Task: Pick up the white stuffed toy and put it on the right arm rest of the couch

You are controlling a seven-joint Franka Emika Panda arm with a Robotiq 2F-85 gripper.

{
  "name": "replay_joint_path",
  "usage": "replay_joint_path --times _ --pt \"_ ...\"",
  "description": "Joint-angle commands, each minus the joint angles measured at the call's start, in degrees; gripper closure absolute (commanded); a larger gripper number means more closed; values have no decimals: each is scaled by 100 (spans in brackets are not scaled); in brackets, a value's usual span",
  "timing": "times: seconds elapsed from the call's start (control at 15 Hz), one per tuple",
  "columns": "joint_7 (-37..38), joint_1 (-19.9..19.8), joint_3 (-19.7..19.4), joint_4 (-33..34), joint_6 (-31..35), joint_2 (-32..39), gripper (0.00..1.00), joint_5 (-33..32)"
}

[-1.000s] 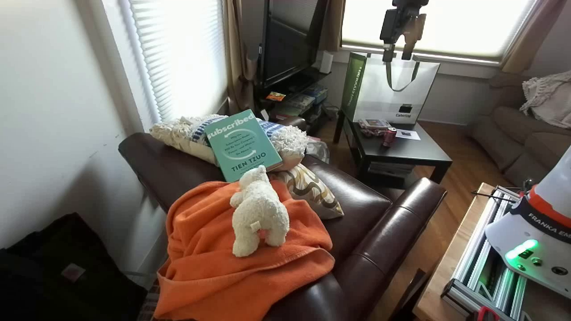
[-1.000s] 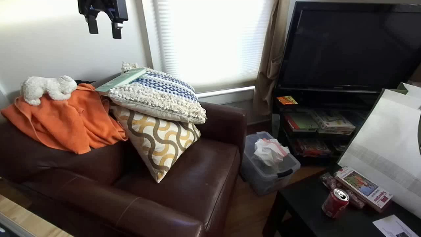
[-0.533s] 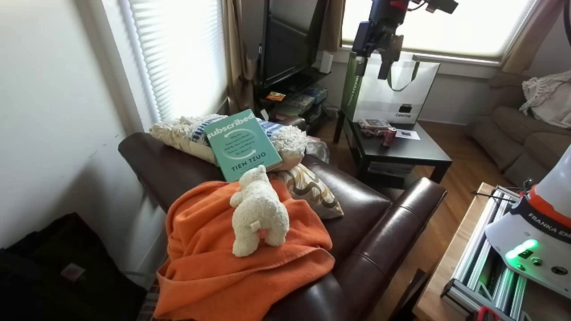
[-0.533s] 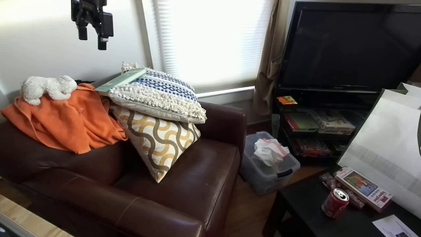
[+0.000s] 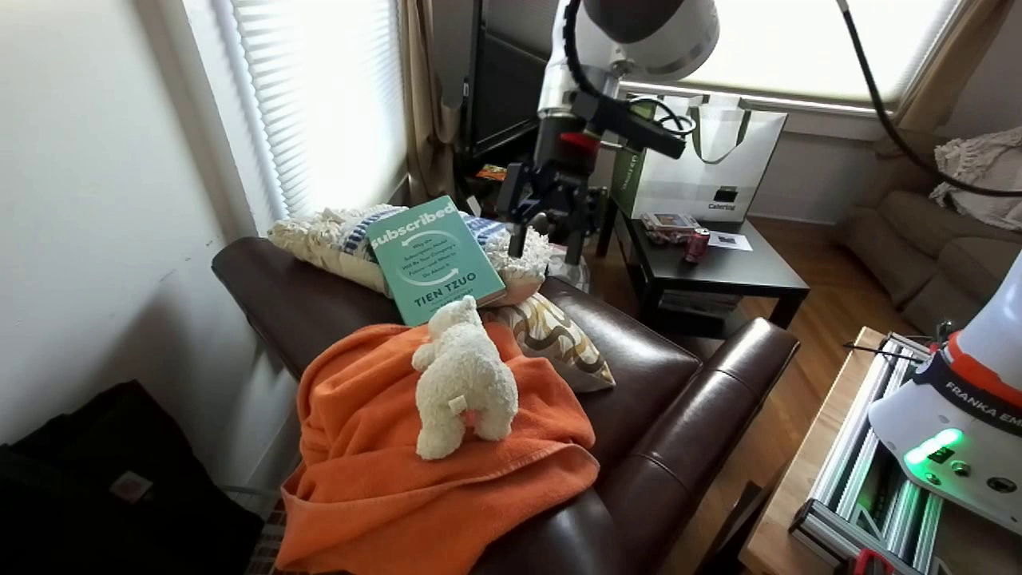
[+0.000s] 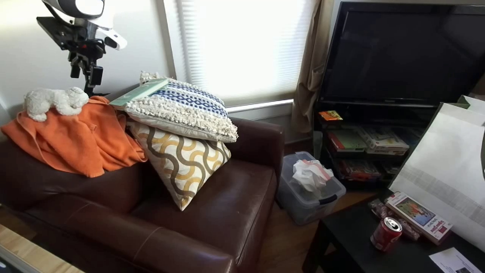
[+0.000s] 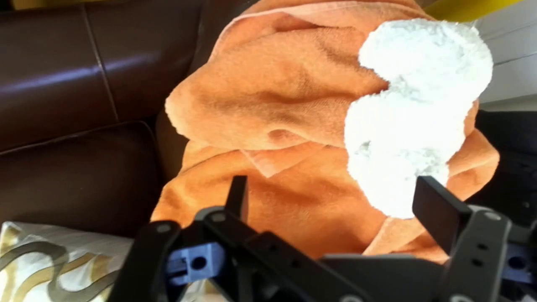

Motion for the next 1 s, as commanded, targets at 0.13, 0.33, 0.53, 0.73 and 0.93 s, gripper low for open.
replay_joint_path --times 0.13,0.33,0.53,0.73,0.93 --pt "-1 252 86 475 -15 610 0 3" --pt "-36 249 98 625 -16 744 0 67" --pt "163 400 161 972 -54 1002 0 -19" --pt "495 645 204 1345 -128 1258 0 -211" --pt "927 872 179 1829 -352 1723 0 -323"
